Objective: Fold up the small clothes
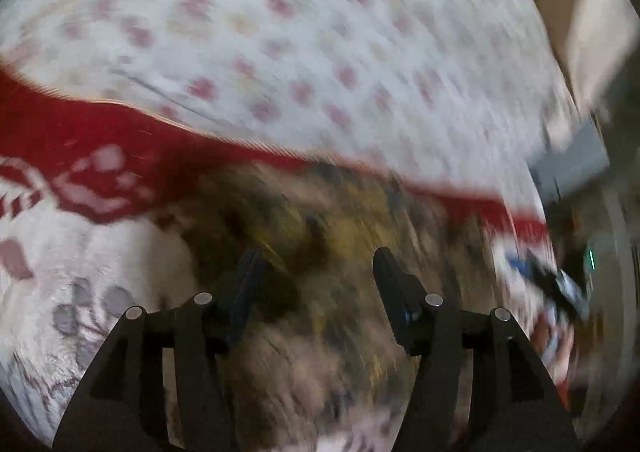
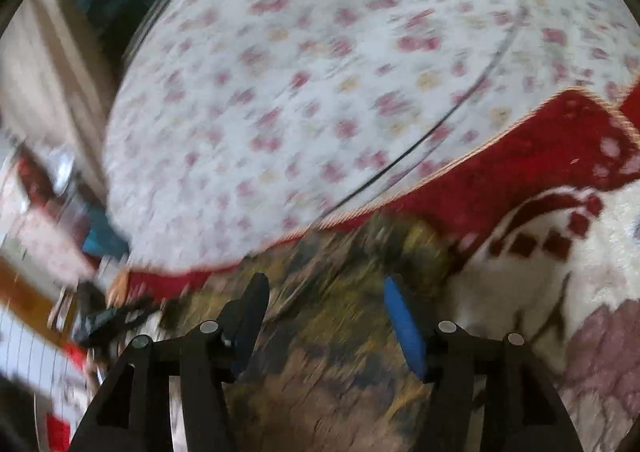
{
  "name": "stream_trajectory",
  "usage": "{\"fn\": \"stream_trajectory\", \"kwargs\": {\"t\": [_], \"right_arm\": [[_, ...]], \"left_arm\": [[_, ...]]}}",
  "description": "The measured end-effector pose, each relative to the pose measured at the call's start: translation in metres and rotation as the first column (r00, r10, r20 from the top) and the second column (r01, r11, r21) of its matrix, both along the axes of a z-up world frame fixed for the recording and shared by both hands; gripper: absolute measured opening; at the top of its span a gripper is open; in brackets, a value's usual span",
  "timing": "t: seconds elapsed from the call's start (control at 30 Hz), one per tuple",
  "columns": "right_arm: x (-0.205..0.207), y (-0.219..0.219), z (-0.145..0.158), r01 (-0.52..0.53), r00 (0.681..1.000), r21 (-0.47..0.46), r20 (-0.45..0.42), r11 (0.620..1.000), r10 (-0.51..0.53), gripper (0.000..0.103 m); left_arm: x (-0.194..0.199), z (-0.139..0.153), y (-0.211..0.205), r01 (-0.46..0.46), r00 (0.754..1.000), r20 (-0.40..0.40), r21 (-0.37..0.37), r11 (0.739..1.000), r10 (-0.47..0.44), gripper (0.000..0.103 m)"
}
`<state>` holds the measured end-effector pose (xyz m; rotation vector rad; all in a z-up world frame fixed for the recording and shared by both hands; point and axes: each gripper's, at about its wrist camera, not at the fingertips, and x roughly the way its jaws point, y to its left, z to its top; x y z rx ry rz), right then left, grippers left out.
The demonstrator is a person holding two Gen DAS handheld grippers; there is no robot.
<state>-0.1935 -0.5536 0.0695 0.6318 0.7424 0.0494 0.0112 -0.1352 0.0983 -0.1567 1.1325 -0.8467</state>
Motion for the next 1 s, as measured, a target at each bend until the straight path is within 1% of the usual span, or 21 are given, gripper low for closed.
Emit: {"fn": "stream_trajectory", "kwargs": {"t": [0.07, 0.1, 0.17, 0.23, 0.27, 0.3, 0.33, 0.4, 0.43, 0.47, 0.53, 0.57, 0.6, 0.67, 0.73, 0.77, 0.8, 0.87, 0.93, 0.97, 1.0], "right_arm": [[0.017, 0.023, -0.017, -0.086, 0.991, -0.056, -0.110, 0.995, 0.079, 0.055], [0.025, 0.031, -0.025, -0.109, 0.985, -0.077, -0.141, 0.991, 0.097, 0.053], [0.055, 0.050, -0.044, -0.175, 0.967, -0.105, -0.206, 0.979, 0.151, 0.052], [0.085, 0.062, -0.056, -0.221, 0.951, -0.103, -0.243, 0.970, 0.191, 0.052], [0.101, 0.066, -0.060, -0.231, 0.947, -0.116, -0.255, 0.966, 0.196, 0.052], [0.123, 0.069, -0.059, -0.216, 0.952, -0.152, -0.250, 0.964, 0.174, 0.052], [0.139, 0.069, -0.056, -0.202, 0.960, -0.159, -0.226, 0.966, 0.163, 0.052], [0.171, 0.056, -0.052, -0.135, 0.979, -0.101, -0.166, 0.986, 0.117, 0.052], [0.183, 0.046, -0.052, -0.080, 0.987, -0.057, -0.143, 0.995, 0.072, 0.052], [0.190, 0.040, -0.052, -0.039, 0.991, -0.043, -0.133, 0.998, 0.033, 0.052], [0.193, 0.032, -0.043, 0.045, 0.991, -0.060, -0.124, 0.997, -0.052, 0.052], [0.188, 0.035, -0.038, 0.039, 0.993, -0.054, -0.112, 0.998, -0.044, 0.052], [0.183, 0.041, -0.033, 0.008, 0.995, -0.041, -0.094, 0.999, -0.012, 0.053], [0.164, 0.067, -0.021, -0.101, 0.993, -0.040, -0.059, 0.994, 0.099, 0.053], [0.151, 0.098, -0.015, -0.234, 0.972, -0.054, -0.044, 0.971, 0.231, 0.053], [0.146, 0.122, -0.014, -0.326, 0.945, -0.065, -0.053, 0.943, 0.323, 0.053], [0.145, 0.137, -0.017, -0.378, 0.925, -0.072, -0.067, 0.923, 0.373, 0.053], [0.150, 0.184, -0.029, -0.520, 0.852, -0.090, -0.132, 0.849, 0.507, 0.053], [0.160, 0.217, -0.045, -0.583, 0.808, -0.143, -0.207, 0.800, 0.552, 0.053], [0.168, 0.231, -0.050, -0.594, 0.801, -0.180, -0.229, 0.784, 0.554, 0.053], [0.183, 0.246, -0.052, -0.586, 0.809, -0.244, -0.234, 0.772, 0.540, 0.053]], "left_arm": [[-0.013, -0.003, -0.016, 0.104, 0.994, 0.017, 0.070, 0.992, -0.105, 0.057], [-0.019, -0.008, -0.026, 0.151, 0.988, 0.027, 0.115, 0.982, -0.155, 0.057], [-0.022, -0.020, -0.040, 0.200, 0.979, 0.005, 0.155, 0.967, -0.203, 0.057], [-0.017, -0.035, -0.048, 0.204, 0.979, -0.029, 0.179, 0.962, -0.202, 0.057], [-0.011, -0.039, -0.050, 0.186, 0.983, -0.036, 0.183, 0.965, -0.182, 0.057], [-0.003, -0.040, -0.050, 0.150, 0.989, -0.036, 0.161, 0.976, -0.146, 0.057], [0.006, -0.038, -0.049, 0.116, 0.993, -0.037, 0.126, 0.985, -0.112, 0.057], [0.023, -0.028, -0.040, 0.013, 0.999, -0.031, 0.048, 0.999, -0.011, 0.057], [0.031, -0.023, -0.031, -0.054, 0.998, -0.020, 0.006, 0.998, 0.055, 0.057], [0.039, -0.017, -0.019, -0.127, 0.992, -0.015, -0.044, 0.991, 0.126, 0.058], [0.049, -0.010, 0.007, -0.245, 0.969, -0.045, -0.135, 0.960, 0.241, 0.068], [0.050, -0.008, 0.020, -0.284, 0.959, -0.058, -0.155, 0.946, 0.278, 0.073], [0.051, -0.006, 0.027, -0.294, 0.956, -0.056, -0.157, 0.943, 0.289, 0.074], [0.049, -0.006, 0.034, -0.287, 0.958, -0.044, -0.134, 0.948, 0.284, 0.074], [0.048, -0.012, 0.040, -0.293, 0.956, -0.056, -0.093, 0.952, 0.288, 0.074], [0.047, -0.015, 0.042, -0.298, 0.954, -0.067, -0.087, 0.951, 0.293, 0.074], [0.045, -0.016, 0.046, -0.304, 0.951, -0.077, -0.079, 0.949, 0.298, 0.074], [0.042, -0.017, 0.048, -0.311, 0.949, -0.075, -0.061, 0.948, 0.306, 0.074], [0.040, -0.017, 0.054, -0.320, 0.947, -0.060, -0.055, 0.946, 0.316, 0.074], [0.039, -0.017, 0.057, -0.322, 0.946, -0.056, -0.050, 0.946, 0.319, 0.074], [0.038, -0.018, 0.061, -0.317, 0.948, -0.058, -0.050, 0.947, 0.314, 0.074]]}}
